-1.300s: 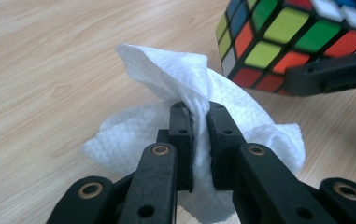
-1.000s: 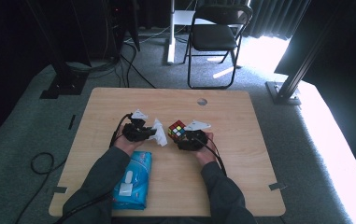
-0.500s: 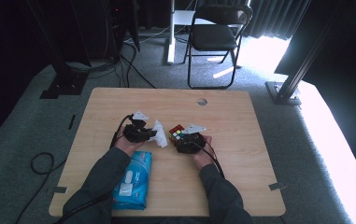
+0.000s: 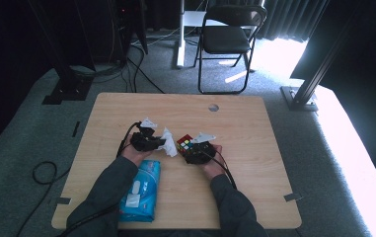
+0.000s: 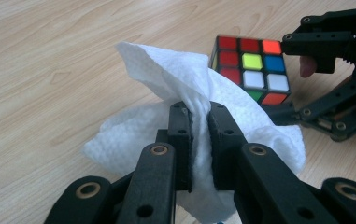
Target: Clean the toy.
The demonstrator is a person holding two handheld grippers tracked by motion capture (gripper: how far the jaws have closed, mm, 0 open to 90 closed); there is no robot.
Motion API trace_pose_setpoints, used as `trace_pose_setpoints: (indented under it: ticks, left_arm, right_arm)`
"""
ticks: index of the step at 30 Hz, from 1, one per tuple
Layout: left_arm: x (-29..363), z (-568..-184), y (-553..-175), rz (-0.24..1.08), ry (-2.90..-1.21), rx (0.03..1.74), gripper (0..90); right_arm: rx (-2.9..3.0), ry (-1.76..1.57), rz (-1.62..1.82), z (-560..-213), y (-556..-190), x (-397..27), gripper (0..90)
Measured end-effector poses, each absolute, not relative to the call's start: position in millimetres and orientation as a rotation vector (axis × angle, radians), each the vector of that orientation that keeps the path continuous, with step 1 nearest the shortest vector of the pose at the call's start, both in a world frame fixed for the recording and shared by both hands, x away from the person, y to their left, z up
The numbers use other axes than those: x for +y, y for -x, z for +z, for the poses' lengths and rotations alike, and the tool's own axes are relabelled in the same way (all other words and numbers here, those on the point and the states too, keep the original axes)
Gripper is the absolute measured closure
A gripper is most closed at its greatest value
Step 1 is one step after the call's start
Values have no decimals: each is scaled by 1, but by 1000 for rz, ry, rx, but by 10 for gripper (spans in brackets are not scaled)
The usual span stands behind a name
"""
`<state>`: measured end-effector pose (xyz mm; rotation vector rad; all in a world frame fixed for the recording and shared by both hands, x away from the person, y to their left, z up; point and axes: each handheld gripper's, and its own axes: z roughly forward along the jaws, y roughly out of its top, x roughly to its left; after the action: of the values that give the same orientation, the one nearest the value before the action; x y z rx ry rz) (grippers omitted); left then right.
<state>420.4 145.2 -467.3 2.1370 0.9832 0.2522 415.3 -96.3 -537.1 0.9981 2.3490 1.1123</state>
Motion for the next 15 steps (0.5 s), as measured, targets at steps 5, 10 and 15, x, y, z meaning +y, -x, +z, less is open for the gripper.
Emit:
trace_pose_setpoints:
  ticks: [5,10,15]
  left_arm:
    - [146,-466,-421,255,-2130,984,813]
    - [147,-466,-421,256,-2130,985,812]
    - [147,-466,-421,254,-2128,988,810]
  right_arm:
    - [2320,-989,1180,-528,-413,-97,273]
    - [2282,-979,1231,-518,-412,-101,278]
    - [2237,-987,1291,-509,-413,-109,314]
